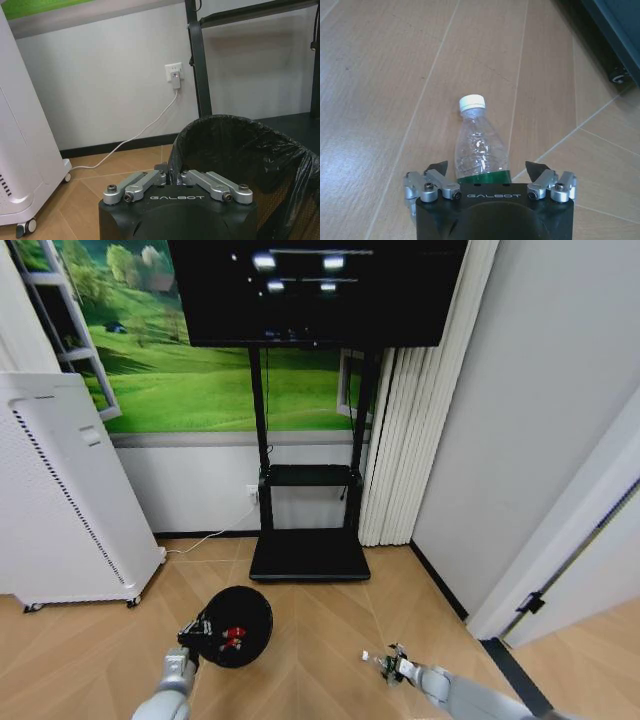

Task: Pick up the trash bin and place the garbage on the floor into it.

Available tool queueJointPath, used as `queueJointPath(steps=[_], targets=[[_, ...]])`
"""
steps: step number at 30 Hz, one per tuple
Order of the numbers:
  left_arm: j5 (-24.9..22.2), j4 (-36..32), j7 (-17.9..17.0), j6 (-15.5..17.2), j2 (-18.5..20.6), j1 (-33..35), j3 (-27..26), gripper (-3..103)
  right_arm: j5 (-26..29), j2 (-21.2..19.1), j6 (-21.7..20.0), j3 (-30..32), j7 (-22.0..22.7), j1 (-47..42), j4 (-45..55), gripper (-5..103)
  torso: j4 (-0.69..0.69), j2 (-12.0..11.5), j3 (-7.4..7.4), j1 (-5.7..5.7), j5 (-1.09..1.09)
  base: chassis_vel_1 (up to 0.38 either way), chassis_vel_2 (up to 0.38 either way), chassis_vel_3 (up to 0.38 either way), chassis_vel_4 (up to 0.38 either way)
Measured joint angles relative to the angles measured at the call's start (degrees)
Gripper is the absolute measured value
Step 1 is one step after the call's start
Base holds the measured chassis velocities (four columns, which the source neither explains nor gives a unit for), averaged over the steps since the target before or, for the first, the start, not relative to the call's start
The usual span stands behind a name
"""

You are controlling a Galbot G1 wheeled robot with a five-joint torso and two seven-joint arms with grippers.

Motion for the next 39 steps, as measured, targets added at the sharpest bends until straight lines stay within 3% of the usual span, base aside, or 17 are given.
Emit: queueJointPath(steps=[1, 5, 8, 10, 12, 16, 18, 27, 34, 39], targets=[[0.0, 0.0, 0.0, 0.0, 0.0, 0.0, 0.0, 6, 0.0, 0.0, 0.0, 0.0, 0.0, 0.0, 0.0, 87, 0.0, 0.0, 0.0, 0.0, 0.0, 0.0, 0.0, 0.0, 0.0], [-0.04, 0.33, 0.04, -0.12, 0.13, -0.06, 0.0, 6, -0.29, 0.32, 0.25, 0.19, -0.4, -0.44, -0.26, 66, -0.01, 0.0, 0.0, 0.0, 0.0, 0.0, 0.0, 0.0, 0.0], [-0.04, 0.47, 0.06, -0.16, 0.15, -0.08, 0.0, 6, -0.29, 0.43, 0.3, 0.35, -0.46, -0.47, -0.39, 66, -0.01, 0.0, 0.0, 0.0, 0.0, 0.0, 0.0, 0.0, 0.0], [-0.05, 0.74, 0.08, -0.27, 0.14, -0.15, 0.01, 6, -0.3, 0.64, 0.5, 0.51, -0.55, -0.47, -0.8, 49, -0.01, 0.0, 0.0, 0.0, 0.0, 0.0, 0.0, 0.0, 0.0], [-0.04, 0.77, 0.08, -0.27, 0.14, -0.16, 0.02, 6, -0.3, 0.66, 0.53, 0.53, -0.55, -0.46, -0.87, 49, 0.0, 0.0, 0.0, 0.0, 0.0, 0.0, 0.0, 0.0, 0.0], [-0.03, 0.9, 0.09, -0.29, 0.1, -0.2, 0.09, 6, -0.33, 0.72, 0.62, 0.58, -0.58, -0.46, -1.05, 38, -0.01, 0.0, -0.01, 0.0, -0.01, 0.0, 0.0, 0.0, 0.0], [-0.02, 1.08, 0.14, -0.36, 0.03, -0.24, 0.17, 6, -0.41, 0.88, 0.74, 0.72, -0.6, -0.61, -1.28, 24, 0.0, 0.0, -0.01, 0.0, -0.02, 0.0, 0.0, 0.0, 0.0], [0.09, 1.57, 0.16, -0.48, 0.11, -0.75, 0.8, 6, -1.09, -0.57, 0.73, 3.73, -0.67, -2.18, 2.51, 16, -0.01, -0.01, 0.01, 0.0, 0.07, 0.0, 0.0, 0.0, 0.0], [0.5, 2.18, 0.14, -0.55, -0.52, -2.21, 2.62, 6, -0.61, -4.53, 2.11, 9.62, 1.32, -3.61, 9.34, 16, 0.0, -0.01, 0.0, 0.0, 0.04, 0.0, 0.0, 0.0, 0.0], [0.52, 2.4, 0.05, -0.39, -0.37, -3.42, 3.96, 6, 3.29, -9.43, 2.27, 16.05, 1.16, -5.57, 16.68, 16, -0.02, -0.01, 0.0, 0.0, 0.02, 0.0, 0.0, 0.0, 0.0]])
